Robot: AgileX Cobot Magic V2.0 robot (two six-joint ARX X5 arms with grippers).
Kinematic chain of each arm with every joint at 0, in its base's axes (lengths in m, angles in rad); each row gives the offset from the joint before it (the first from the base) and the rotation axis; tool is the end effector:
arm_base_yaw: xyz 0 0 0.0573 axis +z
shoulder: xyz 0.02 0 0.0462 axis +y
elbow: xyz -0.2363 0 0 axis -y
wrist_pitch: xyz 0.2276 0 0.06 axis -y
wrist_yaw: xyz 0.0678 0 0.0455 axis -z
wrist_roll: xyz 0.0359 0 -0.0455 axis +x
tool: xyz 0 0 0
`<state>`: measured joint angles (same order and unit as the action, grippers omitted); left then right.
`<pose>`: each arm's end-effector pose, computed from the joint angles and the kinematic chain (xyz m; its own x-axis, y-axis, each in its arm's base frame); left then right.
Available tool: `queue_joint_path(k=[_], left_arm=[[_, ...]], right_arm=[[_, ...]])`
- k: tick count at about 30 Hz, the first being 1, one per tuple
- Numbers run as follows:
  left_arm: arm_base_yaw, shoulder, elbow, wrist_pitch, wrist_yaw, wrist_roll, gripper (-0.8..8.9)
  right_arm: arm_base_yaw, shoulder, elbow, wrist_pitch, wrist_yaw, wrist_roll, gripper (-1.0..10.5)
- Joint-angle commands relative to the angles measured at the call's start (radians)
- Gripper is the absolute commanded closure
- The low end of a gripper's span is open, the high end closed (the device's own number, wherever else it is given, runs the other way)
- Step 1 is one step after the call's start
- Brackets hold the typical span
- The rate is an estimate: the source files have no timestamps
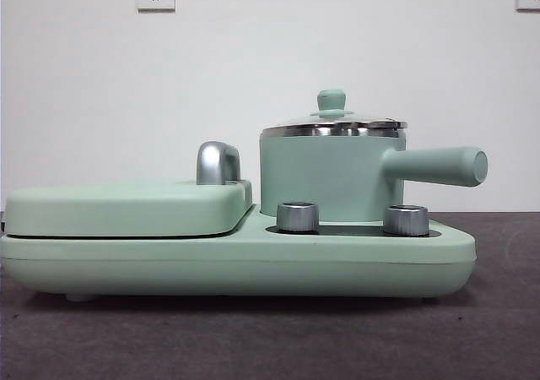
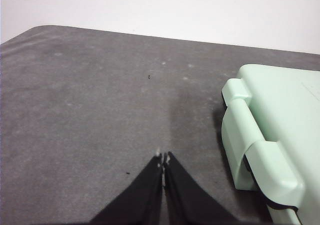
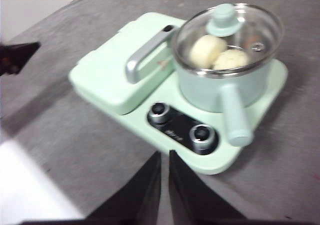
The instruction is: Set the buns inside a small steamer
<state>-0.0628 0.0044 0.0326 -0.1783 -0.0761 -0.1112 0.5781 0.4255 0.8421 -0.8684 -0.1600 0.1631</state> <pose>0.1119 -0.0043 0.1554 0.9887 0.0140 -0.1491 -0.0289 0.9947 -0.0984 0.0651 0.0493 0.3029 0.6568 0.6188 -0.4310 -0.5914 0.7773 0.2147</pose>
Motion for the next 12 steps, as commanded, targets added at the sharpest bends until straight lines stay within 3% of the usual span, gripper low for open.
queue_joint_path(k=[1,5,12], left_arm=[[0.002,-0.001,-0.020,-0.007,-0.003,0.016,8.07],[0.002,-0.001,-0.020,-0.007,-0.003,0.016,8.07],[0.002,-0.001,-0.020,-0.007,-0.003,0.016,8.07]], right_arm=[[-0.077,-0.010,-0.016,0.019,0.002,-0.018,9.2],[-0.235,-0.071,-0.116,0.112,0.003,-0.018,9.2],[-0.475,-0.227,-0.420,0.457,0.012,-0.041,9.2]])
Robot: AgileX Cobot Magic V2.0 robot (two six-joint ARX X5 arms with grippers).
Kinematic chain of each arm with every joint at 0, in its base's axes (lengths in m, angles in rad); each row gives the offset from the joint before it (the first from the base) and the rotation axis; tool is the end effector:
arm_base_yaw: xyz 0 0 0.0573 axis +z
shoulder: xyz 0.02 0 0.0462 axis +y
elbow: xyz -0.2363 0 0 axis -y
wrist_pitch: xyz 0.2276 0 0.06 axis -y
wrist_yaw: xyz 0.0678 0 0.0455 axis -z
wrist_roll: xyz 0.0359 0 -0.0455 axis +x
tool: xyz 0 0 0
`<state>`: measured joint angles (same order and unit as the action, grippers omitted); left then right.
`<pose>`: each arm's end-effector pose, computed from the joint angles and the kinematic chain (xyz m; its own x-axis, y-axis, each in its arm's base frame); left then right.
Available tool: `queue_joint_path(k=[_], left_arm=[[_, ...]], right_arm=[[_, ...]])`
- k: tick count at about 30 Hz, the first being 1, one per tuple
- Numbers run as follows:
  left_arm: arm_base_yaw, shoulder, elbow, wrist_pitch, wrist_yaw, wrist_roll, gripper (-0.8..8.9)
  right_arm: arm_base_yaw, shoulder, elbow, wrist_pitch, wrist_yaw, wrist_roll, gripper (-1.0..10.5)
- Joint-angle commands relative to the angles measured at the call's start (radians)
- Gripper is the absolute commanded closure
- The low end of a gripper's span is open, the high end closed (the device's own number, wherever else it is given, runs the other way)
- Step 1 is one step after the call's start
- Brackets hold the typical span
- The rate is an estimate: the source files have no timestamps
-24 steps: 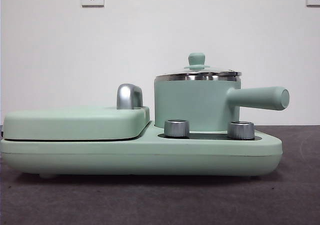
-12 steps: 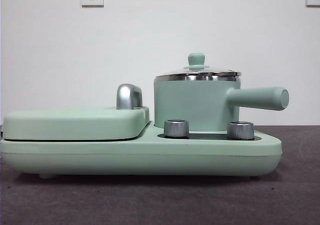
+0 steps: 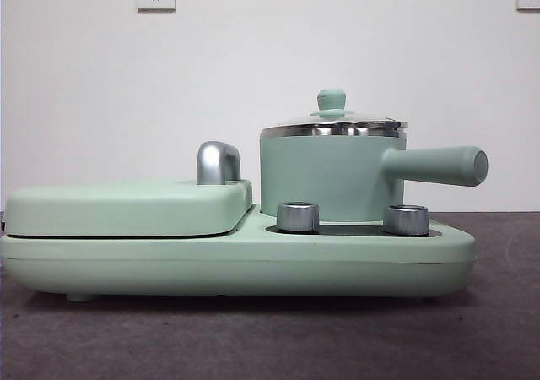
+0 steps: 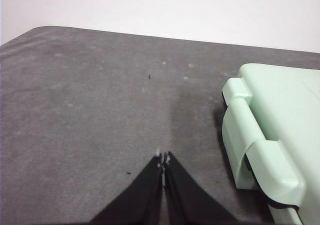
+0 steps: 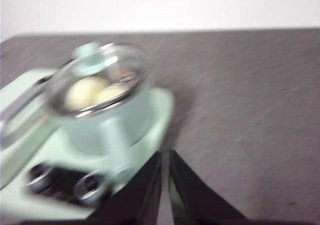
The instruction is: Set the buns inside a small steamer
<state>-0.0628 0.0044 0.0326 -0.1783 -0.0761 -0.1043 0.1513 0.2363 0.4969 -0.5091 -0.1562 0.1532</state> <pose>0.1119 -0.0043 0.1554 0.9887 0.0140 -0.1491 -0.0279 0.9954 -0.0916 0.0929 0.0198 0.2500 0.9231 0.2981 -0.2430 -0.2574 0.9483 0.1857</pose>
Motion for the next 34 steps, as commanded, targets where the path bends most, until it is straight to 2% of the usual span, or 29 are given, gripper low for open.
queue_joint_path(k=[1,6,9,13,17,22,34], left_arm=[[0.002,-0.001,-0.020,-0.007,-0.003,0.010,8.07],[0.002,-0.001,-0.019,-0.007,-0.003,0.010,8.07],[0.002,-0.001,-0.019,-0.007,-0.003,0.010,8.07],[0.002,-0.001,-0.019,-0.007,-0.003,0.010,8.07],[0.002,-0.001,-0.019,-0.007,-0.003,0.010,8.07],[0.002,-0.001,-0.019,-0.007,-0.003,0.010,8.07],[0.002,-0.001,-0.019,-0.007,-0.003,0.010,8.07]], right_arm=[[-0.078,-0.062,-0.123,0.142,0.016,-0.056,9.2],[-0.164,-0.156,-0.303,0.288,0.026,-0.136,9.2],[-0.175,-0.198,-0.383,0.348,0.042,-0.163,9.2],[-0.174,-0.222,-0.446,0.368,0.086,-0.164,9.2],[-0.174,-0.233,-0.485,0.366,0.089,-0.164,9.2],[-0.174,-0.233,-0.486,0.330,0.135,-0.164,9.3],[-0.174,-0.233,-0.486,0.354,0.131,-0.164,9.2]])
